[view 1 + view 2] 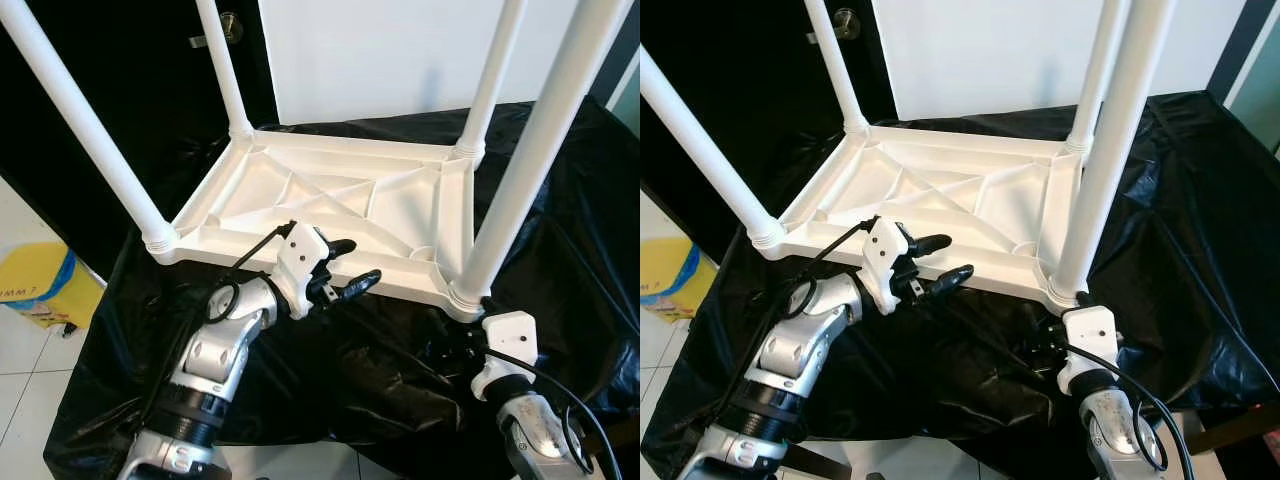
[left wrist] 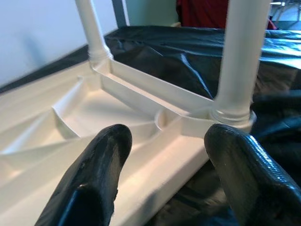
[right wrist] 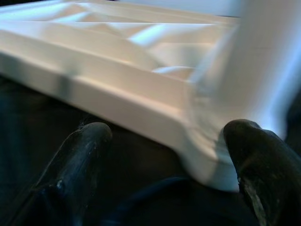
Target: Building children table
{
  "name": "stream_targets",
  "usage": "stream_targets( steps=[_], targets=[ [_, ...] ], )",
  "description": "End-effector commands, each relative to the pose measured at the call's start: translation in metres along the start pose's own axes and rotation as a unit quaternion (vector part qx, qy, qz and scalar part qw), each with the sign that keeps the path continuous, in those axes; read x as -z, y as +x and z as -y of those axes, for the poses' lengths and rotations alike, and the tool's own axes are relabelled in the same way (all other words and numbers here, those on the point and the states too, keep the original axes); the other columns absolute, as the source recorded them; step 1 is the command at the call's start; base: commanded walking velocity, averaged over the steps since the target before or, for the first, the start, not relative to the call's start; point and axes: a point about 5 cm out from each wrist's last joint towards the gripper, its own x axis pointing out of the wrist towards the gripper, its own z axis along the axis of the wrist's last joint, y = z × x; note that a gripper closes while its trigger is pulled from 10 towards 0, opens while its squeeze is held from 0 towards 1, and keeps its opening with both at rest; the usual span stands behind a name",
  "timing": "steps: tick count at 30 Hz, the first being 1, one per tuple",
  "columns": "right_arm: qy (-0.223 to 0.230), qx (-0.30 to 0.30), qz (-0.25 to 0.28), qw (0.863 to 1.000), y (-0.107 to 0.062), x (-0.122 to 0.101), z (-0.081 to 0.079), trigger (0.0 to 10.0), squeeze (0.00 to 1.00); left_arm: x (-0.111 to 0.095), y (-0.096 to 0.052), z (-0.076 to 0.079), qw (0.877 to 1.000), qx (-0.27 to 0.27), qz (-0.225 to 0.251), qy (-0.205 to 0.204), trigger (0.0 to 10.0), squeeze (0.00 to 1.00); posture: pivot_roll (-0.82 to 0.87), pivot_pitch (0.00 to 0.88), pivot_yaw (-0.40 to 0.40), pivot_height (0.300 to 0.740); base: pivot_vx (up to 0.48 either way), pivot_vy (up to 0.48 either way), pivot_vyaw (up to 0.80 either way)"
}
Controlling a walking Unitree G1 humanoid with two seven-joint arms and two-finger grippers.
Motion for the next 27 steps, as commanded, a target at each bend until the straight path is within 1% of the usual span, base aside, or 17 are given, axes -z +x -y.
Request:
stream_targets(
  steps=[1,5,6,7,8,9,11,12,15,17,18,19,20,23,24,26,27],
  targets=[
    [0.015,-0.046,-0.001,0.999,0.007,0.001,-0.014,10.0,0.0,0.001,-0.002,-0.008,1.0,-0.02,-0.005,0.009,10.0,0.0,-0.16,0.037,0.08,0.74,0.0,0.0,0.0],
    [0.007,-0.058,0.005,0.998,0.011,0.0,-0.016,10.0,0.0,-0.001,-0.002,-0.01,1.0,-0.021,-0.003,0.013,10.0,0.0,-0.16,0.034,0.08,0.74,0.0,0.0,0.0],
    [0.007,-0.058,0.01,0.998,0.014,-0.002,-0.016,10.0,0.0,-0.002,-0.002,-0.012,1.0,-0.023,-0.003,0.016,10.0,0.0,-0.15,0.029,0.077,0.74,0.0,0.0,0.0],
    [0.007,-0.059,0.014,0.998,0.018,-0.003,-0.017,10.0,0.73,-0.003,-0.001,-0.014,1.0,-0.024,-0.003,0.019,10.0,0.0,-0.15,0.026,0.078,0.74,0.0,0.0,0.0],
    [0.007,-0.059,0.014,0.998,0.018,-0.003,-0.017,10.0,0.73,-0.003,-0.001,-0.014,1.0,-0.024,-0.003,0.019,10.0,0.0,-0.15,0.026,0.078,0.74,0.0,0.0,0.0],
    [0.01,-0.061,0.019,0.998,0.021,-0.005,-0.018,10.0,1.0,-0.003,-0.001,-0.015,0.999,-0.024,-0.002,0.02,10.0,0.0,-0.15,0.026,0.078,0.74,0.0,0.0,0.0],
    [0.015,-0.06,0.032,0.998,0.029,-0.009,-0.019,10.0,1.0,-0.004,-0.001,-0.016,0.999,-0.025,-0.001,0.024,10.0,0.0,-0.15,0.021,0.076,0.74,0.0,0.0,0.0],
    [0.015,-0.06,0.032,0.998,0.029,-0.009,-0.019,10.0,1.0,-0.004,-0.001,-0.016,0.999,-0.025,-0.001,0.024,10.0,0.0,-0.15,0.021,0.076,0.74,0.0,0.0,0.0],
    [0.016,-0.035,0.05,0.998,0.037,-0.016,-0.018,10.0,1.0,-0.004,-0.002,-0.019,0.999,-0.028,-0.001,0.027,10.0,0.0,-0.14,0.017,0.068,0.74,0.0,0.0,0.0],
    [0.016,-0.022,0.053,0.998,0.039,-0.016,-0.017,10.0,1.0,-0.004,-0.002,-0.019,0.999,-0.03,-0.001,0.028,10.0,0.0,-0.14,0.016,0.067,0.74,0.0,0.0,0.0],
    [0.016,-0.005,0.052,0.999,0.04,-0.016,-0.015,10.0,0.88,-0.004,-0.002,-0.02,0.999,-0.031,-0.001,0.028,10.0,0.0,-0.14,0.014,0.063,0.74,0.0,0.0,0.0],
    [0.013,0.02,0.048,0.999,0.041,-0.014,-0.012,10.0,0.0,-0.003,-0.002,-0.018,0.999,-0.028,-0.001,0.027,10.0,0.0,-0.14,0.011,0.062,0.74,0.0,0.0,0.0],
    [0.013,0.02,0.048,0.999,0.041,-0.014,-0.012,10.0,0.0,-0.003,-0.002,-0.018,0.999,-0.028,-0.001,0.027,10.0,0.0,-0.14,0.011,0.062,0.74,0.0,0.0,0.0],
    [0.004,0.079,0.037,0.996,0.041,-0.008,-0.001,10.0,0.0,-0.001,0.001,-0.01,1.0,-0.017,0.0,0.022,10.0,0.0,-0.14,0.011,0.06,0.74,0.0,0.0,0.0],
    [0.004,0.079,0.037,0.996,0.041,-0.008,-0.001,10.0,0.0,-0.001,0.001,-0.01,1.0,-0.017,0.0,0.022,10.0,0.0,-0.14,0.011,0.06,0.74,0.0,0.0,0.0],
    [0.002,0.098,0.034,0.995,0.041,-0.006,0.004,10.0,0.0,0.001,0.001,-0.008,1.0,-0.012,-0.002,0.021,10.0,0.0,-0.14,0.01,0.059,0.74,0.0,0.0,0.0],
    [0.005,0.12,0.027,0.992,0.041,-0.003,0.01,10.0,0.0,0.003,0.002,-0.005,1.0,-0.006,-0.007,0.024,10.0,0.0,-0.14,0.009,0.061,0.74,0.0,0.0,0.0]
  ],
)
